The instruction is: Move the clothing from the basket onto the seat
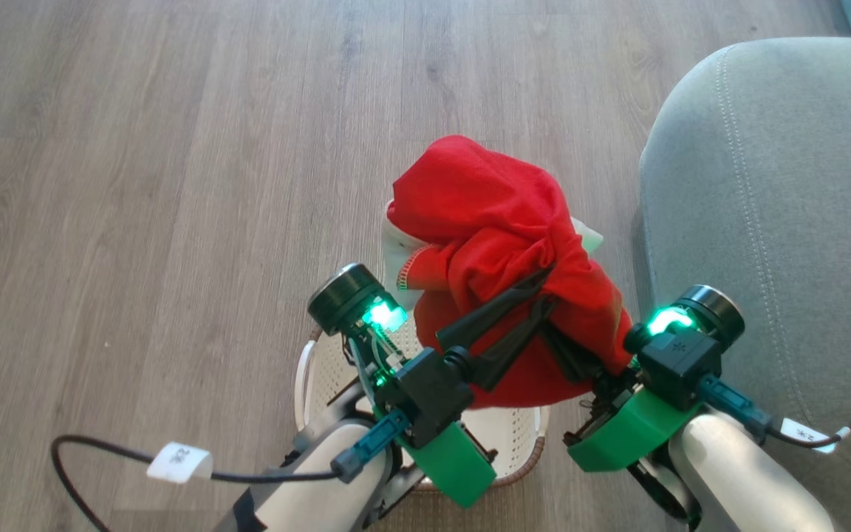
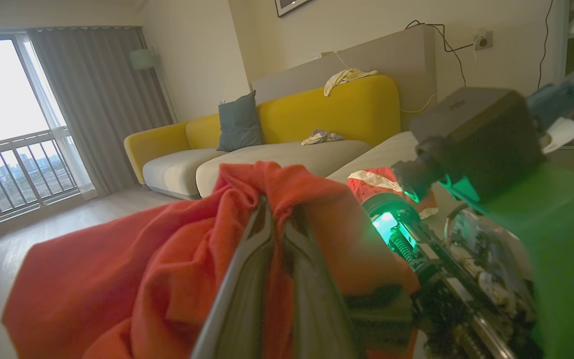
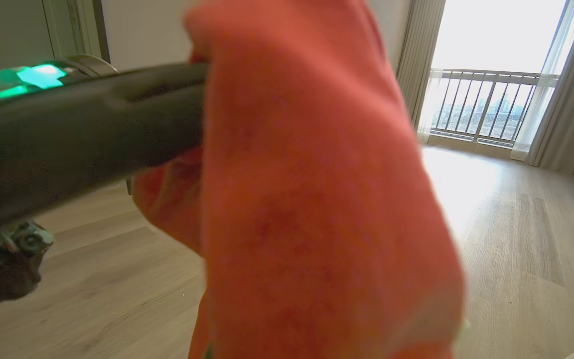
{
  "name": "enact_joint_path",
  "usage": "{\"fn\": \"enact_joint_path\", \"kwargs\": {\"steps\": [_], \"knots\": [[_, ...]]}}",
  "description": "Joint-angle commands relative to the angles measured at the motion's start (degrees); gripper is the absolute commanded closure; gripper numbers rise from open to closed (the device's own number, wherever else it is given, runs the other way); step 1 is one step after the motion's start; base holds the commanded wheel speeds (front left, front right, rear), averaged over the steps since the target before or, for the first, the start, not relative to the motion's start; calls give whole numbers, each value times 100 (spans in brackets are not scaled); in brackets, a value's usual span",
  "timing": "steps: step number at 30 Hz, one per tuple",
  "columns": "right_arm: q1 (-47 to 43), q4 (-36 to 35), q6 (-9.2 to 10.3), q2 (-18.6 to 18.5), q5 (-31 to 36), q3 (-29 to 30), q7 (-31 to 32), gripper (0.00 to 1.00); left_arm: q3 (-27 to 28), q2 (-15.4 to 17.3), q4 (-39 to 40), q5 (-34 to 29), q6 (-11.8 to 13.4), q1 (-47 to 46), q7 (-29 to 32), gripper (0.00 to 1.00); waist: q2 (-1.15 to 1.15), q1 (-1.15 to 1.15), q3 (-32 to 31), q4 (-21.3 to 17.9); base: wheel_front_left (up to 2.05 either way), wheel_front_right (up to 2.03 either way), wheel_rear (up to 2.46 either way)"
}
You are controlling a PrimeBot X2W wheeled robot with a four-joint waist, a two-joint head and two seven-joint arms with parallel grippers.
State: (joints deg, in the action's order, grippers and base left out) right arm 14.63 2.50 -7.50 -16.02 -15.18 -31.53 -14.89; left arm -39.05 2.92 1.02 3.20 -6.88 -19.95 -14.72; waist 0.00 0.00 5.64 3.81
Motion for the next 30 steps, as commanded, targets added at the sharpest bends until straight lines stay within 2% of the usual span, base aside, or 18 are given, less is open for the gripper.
{"fn": "enact_joint_path", "kwargs": {"steps": [1, 2, 3, 4, 5, 11, 22, 30], "knots": [[148, -177, 1, 90, -15, 23, -11, 100, 179, -4, 198, 42, -11, -199, -28, 100, 0, 0, 7, 10, 0, 0, 0], [139, -195, 1, 114, -19, 67, -11, 100, 183, -4, 182, 60, -13, -186, -28, 100, 0, 0, 8, 13, 0, 0, 0], [131, -214, 1, 132, -19, 108, -11, 100, 164, -4, 172, 42, -17, -187, -28, 86, 0, 0, 10, 13, 0, 0, 0], [125, -233, 1, 147, -13, 145, -11, 100, 151, -4, 180, 25, -19, -184, -28, 53, 0, 0, 13, 10, 0, 0, 0], [119, -250, 1, 165, -5, 184, -11, 100, 154, -4, 191, 26, -20, -167, -28, 2, 0, 0, 14, 2, 0, 0, 0], [71, -339, 1, 264, 81, 481, -11, 100, 248, -4, 154, 77, -8, -83, -28, 0, 0, 0, 23, -24, 0, 0, 0], [-174, -393, 1, 425, 75, 1753, -11, 100, 435, 32, -331, 27, -32, 258, -28, 0, 0, 0, 2, -121, 0, 0, 0], [-402, -58, 1, 634, 20, 2533, -11, 100, 540, 56, -694, 88, -49, 552, -28, 0, 0, 0, -17, -213, 0, 0, 0]]}}
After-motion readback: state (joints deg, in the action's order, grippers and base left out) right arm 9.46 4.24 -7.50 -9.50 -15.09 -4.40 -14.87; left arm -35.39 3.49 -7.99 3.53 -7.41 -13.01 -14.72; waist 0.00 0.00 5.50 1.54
